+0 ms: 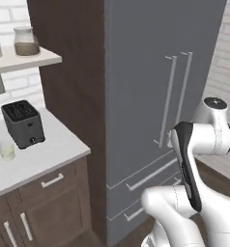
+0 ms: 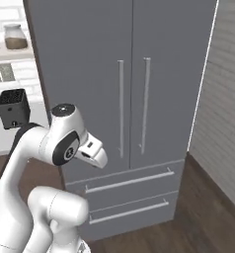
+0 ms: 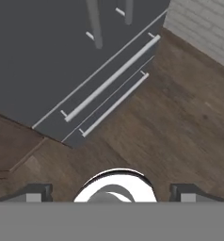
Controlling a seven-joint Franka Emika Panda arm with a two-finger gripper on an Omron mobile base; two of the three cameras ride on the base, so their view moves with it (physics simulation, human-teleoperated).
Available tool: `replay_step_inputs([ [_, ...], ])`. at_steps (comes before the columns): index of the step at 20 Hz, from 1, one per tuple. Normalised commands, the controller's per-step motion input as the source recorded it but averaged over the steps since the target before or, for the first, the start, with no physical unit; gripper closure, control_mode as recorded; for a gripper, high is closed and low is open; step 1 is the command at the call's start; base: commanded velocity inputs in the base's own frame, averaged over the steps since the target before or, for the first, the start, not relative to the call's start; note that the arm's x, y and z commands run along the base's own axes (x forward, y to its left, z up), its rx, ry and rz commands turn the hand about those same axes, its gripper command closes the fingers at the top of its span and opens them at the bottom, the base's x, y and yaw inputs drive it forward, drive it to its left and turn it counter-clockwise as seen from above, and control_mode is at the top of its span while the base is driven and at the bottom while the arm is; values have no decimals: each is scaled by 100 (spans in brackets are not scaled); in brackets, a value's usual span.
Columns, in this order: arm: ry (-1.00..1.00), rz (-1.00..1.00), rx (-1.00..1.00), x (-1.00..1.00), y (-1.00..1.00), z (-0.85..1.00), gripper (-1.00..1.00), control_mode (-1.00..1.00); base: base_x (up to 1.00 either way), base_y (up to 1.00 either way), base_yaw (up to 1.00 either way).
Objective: Grab a lemon wedge from the fridge and one ice cube from the ice bowl, and put them in the glass of lemonade.
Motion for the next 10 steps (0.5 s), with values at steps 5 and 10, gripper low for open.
replay_step_inputs([
  [5, 0, 0, 0, 0, 0, 0, -100, 100, 38, -67, 62],
  [10, 0, 0, 0, 0, 0, 0, -100, 100, -15, -63, 62],
])
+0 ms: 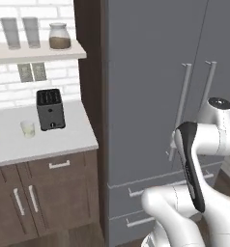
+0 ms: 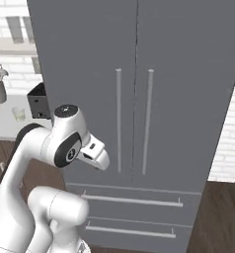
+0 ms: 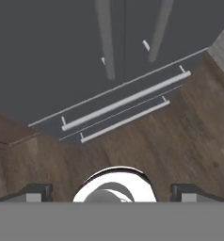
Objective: Grab a lemon wedge from the fridge and one ice cube from the ice bowl, and put them in the glass of lemonade.
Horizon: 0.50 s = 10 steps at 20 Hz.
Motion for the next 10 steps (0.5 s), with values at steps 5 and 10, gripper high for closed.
replay_step_inputs([
  [5, 0, 0, 0, 0, 0, 0, -100, 100, -47, -37, 27],
  [10, 0, 0, 0, 0, 0, 0, -100, 100, -45, -38, 13],
])
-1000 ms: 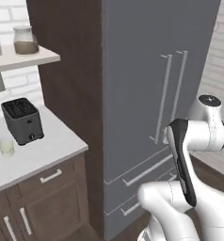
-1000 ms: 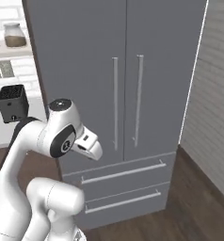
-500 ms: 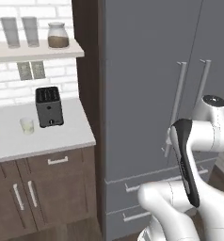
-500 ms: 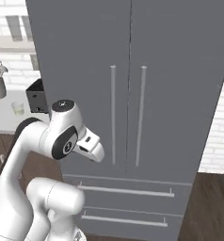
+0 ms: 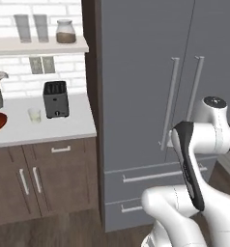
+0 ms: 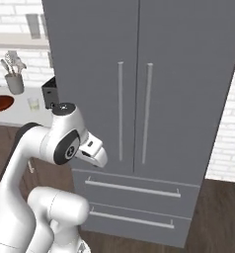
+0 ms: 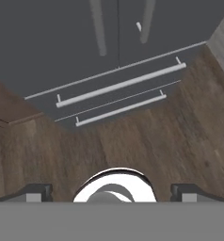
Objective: Grab a lemon wedge from the fridge and one ice cube from the ice bowl, and put them in the glass of lemonade.
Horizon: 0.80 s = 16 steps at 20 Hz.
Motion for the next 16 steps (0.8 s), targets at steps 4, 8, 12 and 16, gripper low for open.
replay_step_inputs([
  [4, 0, 0, 0, 0, 0, 0, -100, 100, 0, -55, 10],
  [8, 0, 0, 0, 0, 0, 0, -100, 100, 0, -39, 8],
  [12, 0, 0, 0, 0, 0, 0, -100, 100, -25, -14, 9],
  [16, 0, 0, 0, 0, 0, 0, -100, 100, -52, -16, 11],
])
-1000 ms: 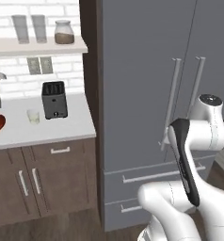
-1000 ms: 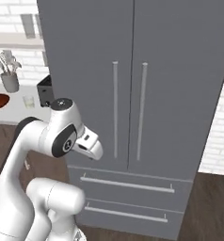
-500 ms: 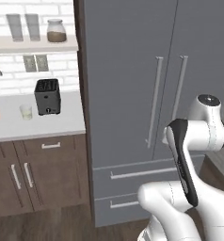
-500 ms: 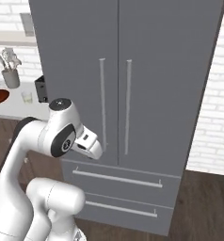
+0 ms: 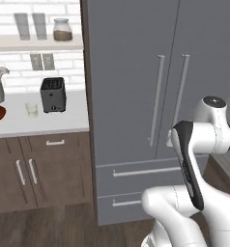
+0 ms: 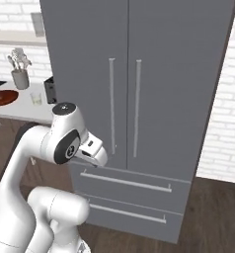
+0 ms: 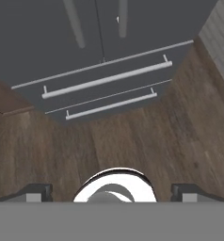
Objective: Grab a lemon wedge from the fridge and one ice cube from the ice bowl, and put them in the glass of lemonade.
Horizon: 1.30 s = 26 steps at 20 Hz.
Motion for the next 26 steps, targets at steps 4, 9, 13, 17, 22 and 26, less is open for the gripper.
replay_step_inputs([
  [4, 0, 0, 0, 0, 0, 0, -100, 100, -46, -15, 10],
  [9, 0, 0, 0, 0, 0, 0, -100, 100, -4, -32, 1],
  [13, 0, 0, 0, 0, 0, 0, -100, 100, 2, -32, -4],
  [17, 0, 0, 0, 0, 0, 0, -100, 100, 18, -19, -8],
  [22, -2, -5, 0, 8, 0, 0, -100, -100, 5, 0, -3],
  [26, -19, -3, 4, 41, 11, 18, -100, -100, 0, 0, 0],
])
